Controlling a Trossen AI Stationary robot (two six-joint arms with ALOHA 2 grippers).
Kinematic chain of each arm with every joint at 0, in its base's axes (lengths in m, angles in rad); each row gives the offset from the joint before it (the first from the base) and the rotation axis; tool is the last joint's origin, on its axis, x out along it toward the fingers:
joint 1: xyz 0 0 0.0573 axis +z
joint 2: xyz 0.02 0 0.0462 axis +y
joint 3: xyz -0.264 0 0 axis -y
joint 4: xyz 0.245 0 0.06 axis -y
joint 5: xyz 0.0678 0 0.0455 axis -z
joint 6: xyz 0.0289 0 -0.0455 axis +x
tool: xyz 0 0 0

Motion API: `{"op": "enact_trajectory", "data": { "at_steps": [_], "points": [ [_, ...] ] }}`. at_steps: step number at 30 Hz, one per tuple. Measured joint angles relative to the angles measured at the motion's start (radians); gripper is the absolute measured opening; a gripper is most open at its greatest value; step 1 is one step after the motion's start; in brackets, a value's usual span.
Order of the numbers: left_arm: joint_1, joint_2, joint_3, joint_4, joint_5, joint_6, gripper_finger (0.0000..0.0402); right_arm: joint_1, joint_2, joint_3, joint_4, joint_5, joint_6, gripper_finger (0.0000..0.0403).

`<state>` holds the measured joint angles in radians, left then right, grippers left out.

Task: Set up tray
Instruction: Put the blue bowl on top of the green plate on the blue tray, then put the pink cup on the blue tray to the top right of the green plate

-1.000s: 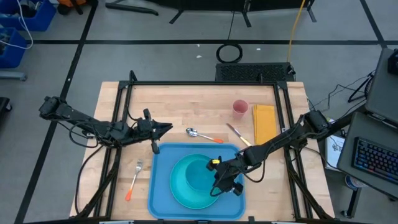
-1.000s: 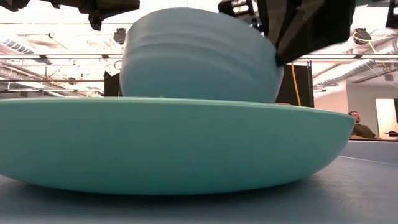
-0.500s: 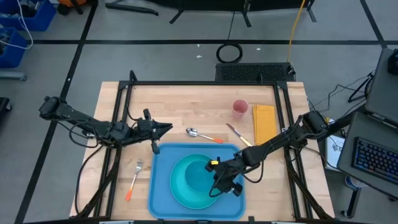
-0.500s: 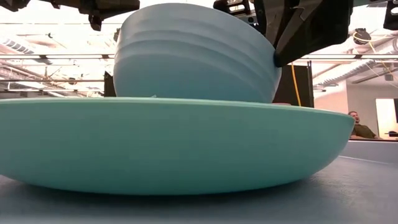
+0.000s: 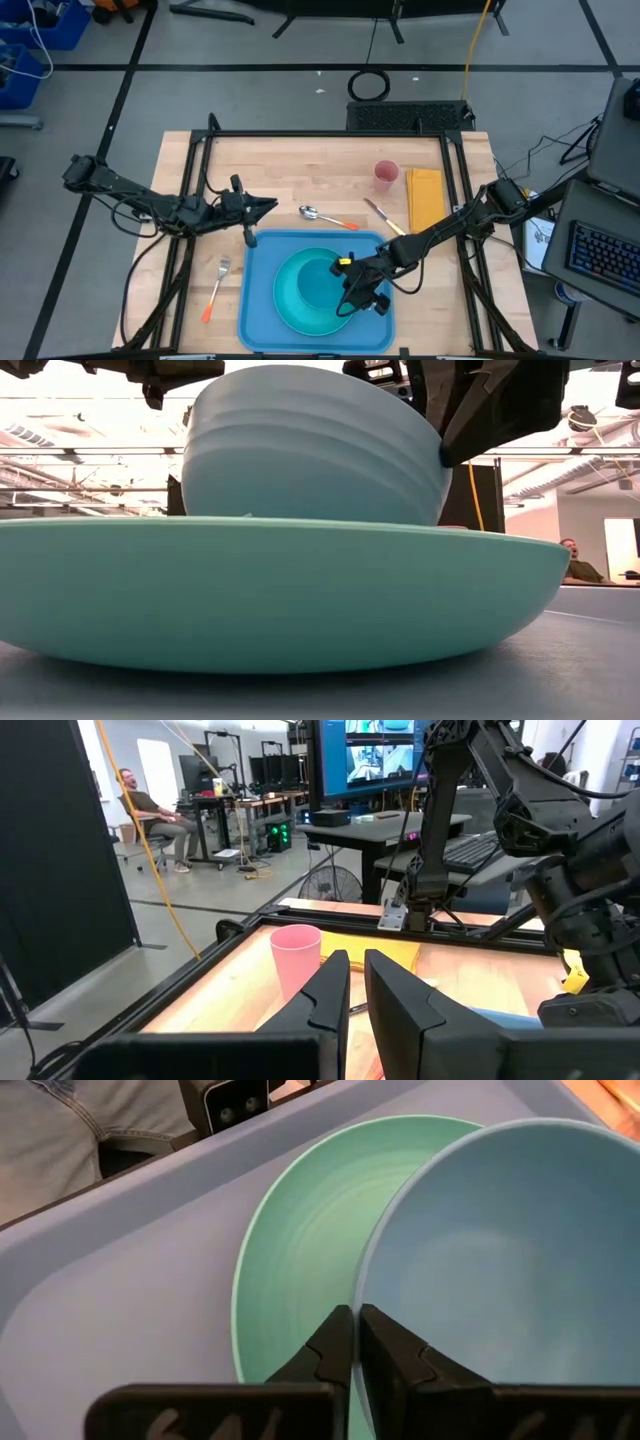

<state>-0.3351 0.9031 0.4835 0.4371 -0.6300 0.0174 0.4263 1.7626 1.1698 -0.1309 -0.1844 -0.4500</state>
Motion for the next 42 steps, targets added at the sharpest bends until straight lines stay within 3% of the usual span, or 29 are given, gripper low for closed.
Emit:
{"op": "enact_trajectory", "data": {
  "at_steps": [12, 19, 26, 42],
  "points": [
    [0.000, 0.000, 0.000, 0.000, 0.000, 0.000, 0.0042, 0.000, 0.000, 0.000, 0.022, 0.006, 0.001, 0.0050],
    [0.000, 0.000, 0.000, -0.003, 0.000, 0.000, 0.0042, 0.001, -0.022, 0.000, 0.030, 0.107, -0.010, 0.0062],
    [0.000, 0.000, 0.000, -0.023, 0.000, -0.001, 0.0042, 0.005, -0.069, 0.000, 0.015, 0.111, -0.006, 0.0064],
    [0.000, 0.000, 0.000, -0.024, 0.000, -0.005, 0.0042, -0.035, -0.216, 0.000, -0.103, 0.238, 0.027, 0.0064]
  ]
}}
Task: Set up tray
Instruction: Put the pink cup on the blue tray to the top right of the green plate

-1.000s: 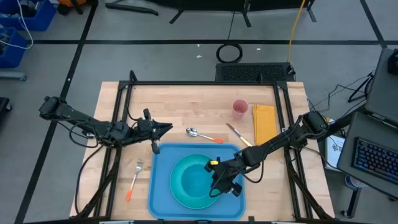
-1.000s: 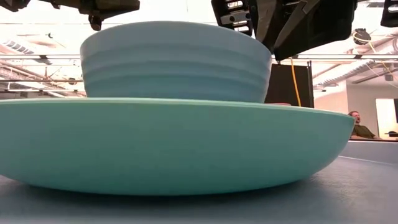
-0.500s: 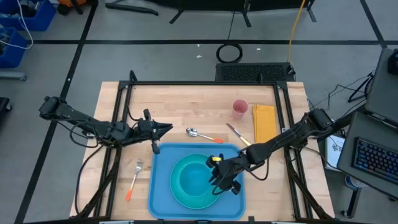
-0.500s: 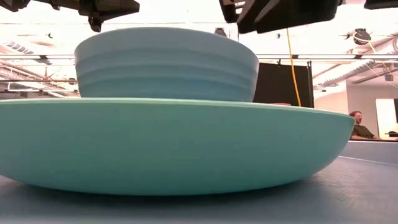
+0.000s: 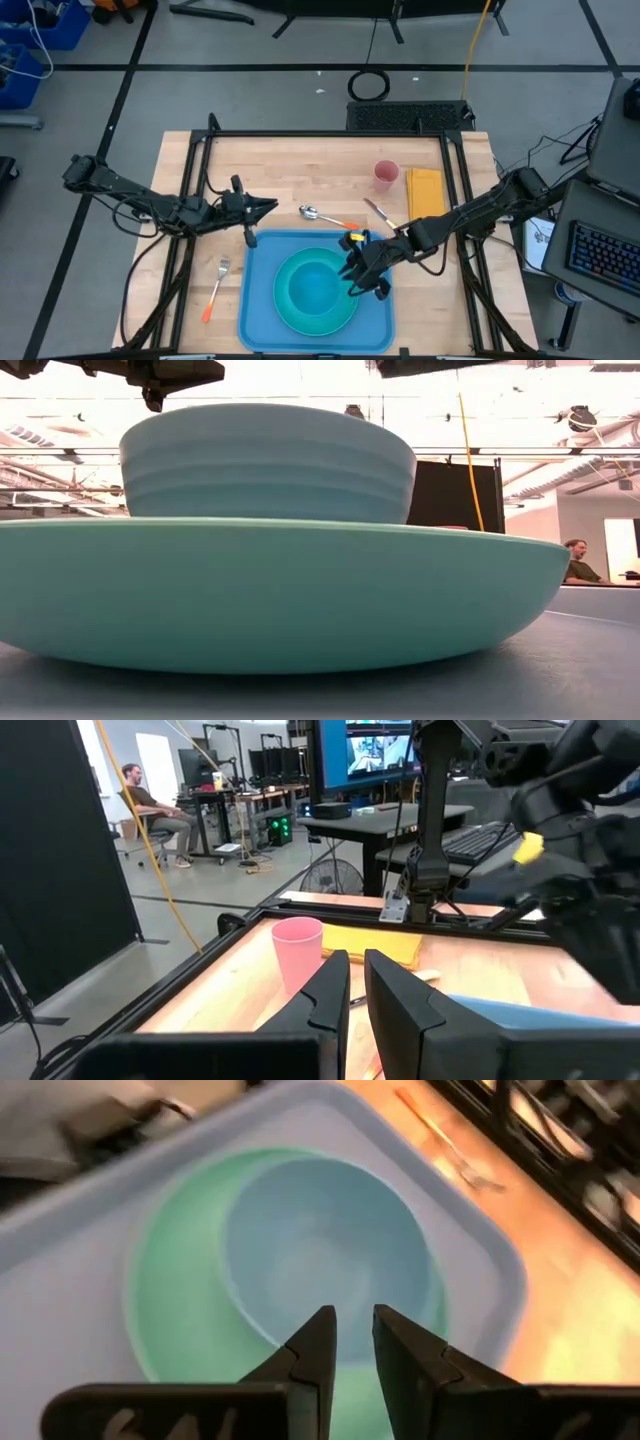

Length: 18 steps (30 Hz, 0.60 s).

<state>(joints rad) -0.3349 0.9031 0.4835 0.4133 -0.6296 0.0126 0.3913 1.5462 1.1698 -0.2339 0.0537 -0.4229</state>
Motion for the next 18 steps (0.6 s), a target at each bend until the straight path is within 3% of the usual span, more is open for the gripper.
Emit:
{"op": "enact_trajectory", "data": {
  "at_steps": [8, 18],
  "points": [
    [0.000, 0.000, 0.000, 0.000, 0.000, -0.004, 0.0042, -0.067, -0.005, -0.001, -0.112, 0.285, 0.070, 0.0064],
    [0.000, 0.000, 0.000, -0.001, 0.001, -0.008, 0.0042, -0.179, -0.007, -0.001, -0.162, 0.314, 0.130, 0.0064]
  ]
}}
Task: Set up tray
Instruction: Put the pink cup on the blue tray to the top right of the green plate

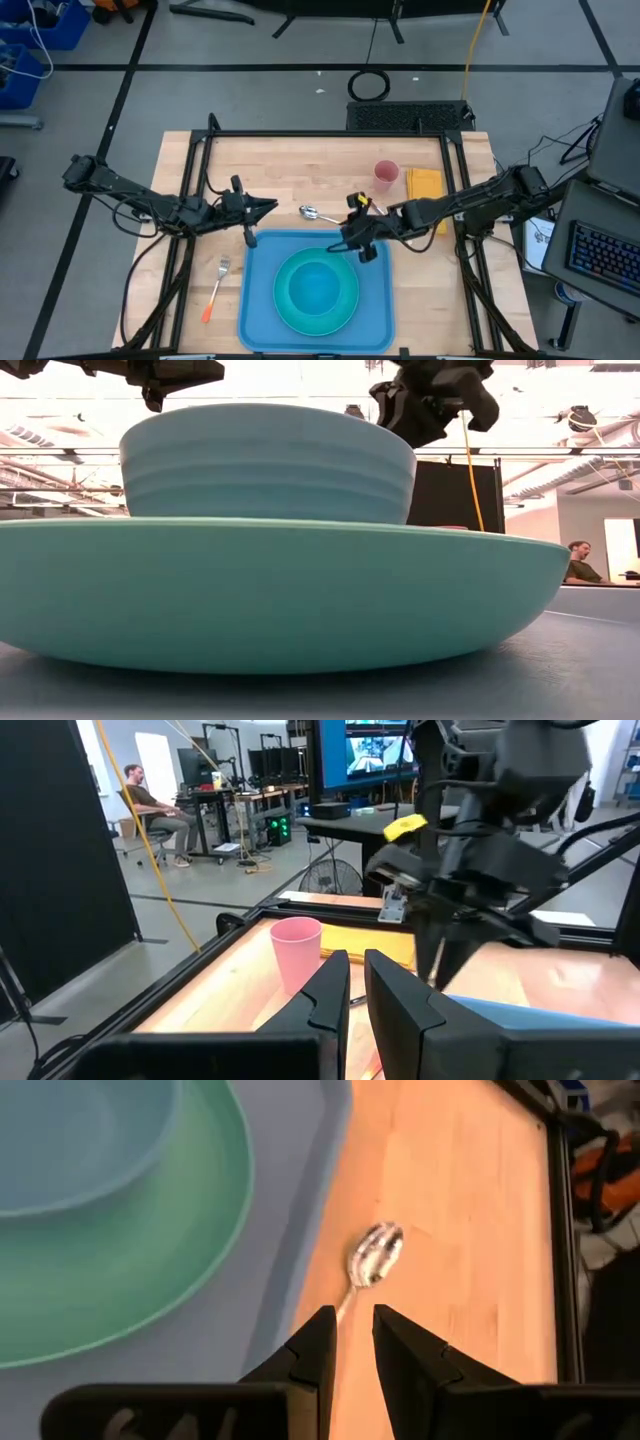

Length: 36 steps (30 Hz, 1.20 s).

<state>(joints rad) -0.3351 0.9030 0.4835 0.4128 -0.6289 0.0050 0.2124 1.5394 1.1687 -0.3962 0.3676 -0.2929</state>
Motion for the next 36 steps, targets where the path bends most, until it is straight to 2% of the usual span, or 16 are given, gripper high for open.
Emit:
{"op": "enact_trajectory", "data": {
  "at_steps": [11, 14, 19, 24, 30, 36],
  "points": [
    [0.000, 0.000, 0.000, -0.018, 0.000, -0.007, 0.0042, -0.209, -0.132, 0.000, -0.144, 0.026, 0.151, 0.0072],
    [0.000, 0.000, 0.000, -0.019, 0.000, -0.006, 0.0042, -0.260, -0.152, 0.000, -0.203, 0.031, 0.185, 0.0095],
    [0.001, 0.000, 0.000, -0.017, -0.001, -0.008, 0.0042, -0.330, -0.157, 0.000, -0.300, 0.027, 0.245, 0.0158],
    [0.001, 0.000, 0.000, -0.019, 0.000, -0.009, 0.0042, -0.383, -0.159, -0.028, -0.328, 0.013, 0.255, 0.0201],
    [0.001, 0.000, 0.000, -0.019, 0.000, -0.011, 0.0042, -0.448, -0.175, -0.095, -0.333, -0.086, 0.248, 0.0204],
    [0.001, 0.000, 0.000, -0.019, 0.000, -0.010, 0.0042, -0.481, -0.205, -0.173, -0.277, -0.084, 0.224, 0.0203]
  ]
}}
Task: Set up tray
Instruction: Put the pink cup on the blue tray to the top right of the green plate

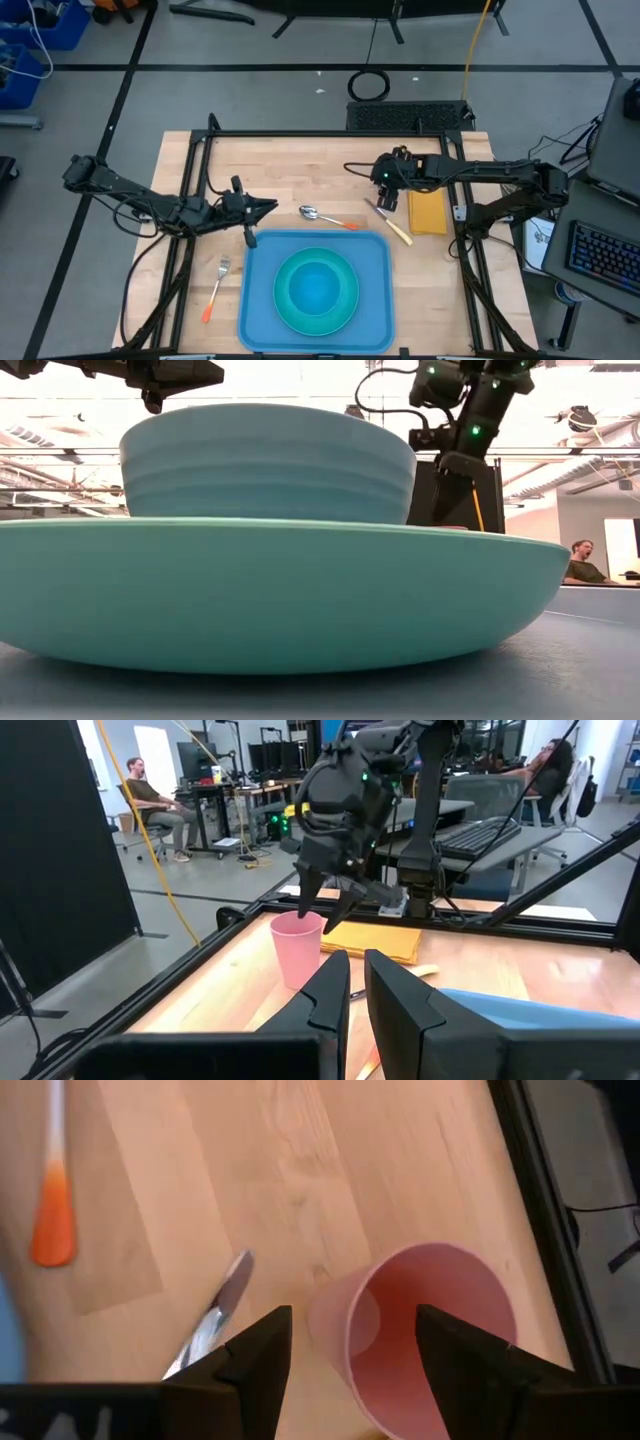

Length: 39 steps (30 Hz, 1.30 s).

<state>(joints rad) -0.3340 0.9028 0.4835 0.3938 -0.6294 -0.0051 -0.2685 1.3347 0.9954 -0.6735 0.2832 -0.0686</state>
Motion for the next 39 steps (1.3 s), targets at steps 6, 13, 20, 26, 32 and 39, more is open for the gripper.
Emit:
{"op": "enact_trajectory", "data": {
  "at_steps": [6, 13, 20, 26, 32, 39],
  "points": [
    [0.000, 0.000, 0.000, 0.000, 0.000, 0.000, 0.0042, -0.040, -0.020, -0.062, 0.060, 0.000, -0.029, 0.0205],
    [0.000, 0.000, 0.000, 0.000, 0.000, 0.000, 0.0042, -0.068, -0.019, -0.088, 0.083, -0.027, -0.054, 0.0202],
    [0.000, 0.000, 0.000, 0.000, 0.000, 0.000, 0.0042, -0.086, -0.018, -0.109, 0.128, -0.104, -0.054, 0.0188],
    [0.000, 0.000, 0.000, 0.000, -0.001, 0.000, 0.0042, -0.086, -0.018, -0.111, 0.123, -0.104, -0.053, 0.0138],
    [0.000, 0.000, 0.000, 0.000, -0.001, 0.000, 0.0042, -0.086, -0.018, -0.111, 0.124, -0.104, -0.071, 0.0062],
    [0.000, 0.000, 0.000, 0.000, -0.001, 0.000, 0.0042, -0.085, -0.018, -0.111, 0.123, -0.103, -0.079, 0.0007]
  ]
}}
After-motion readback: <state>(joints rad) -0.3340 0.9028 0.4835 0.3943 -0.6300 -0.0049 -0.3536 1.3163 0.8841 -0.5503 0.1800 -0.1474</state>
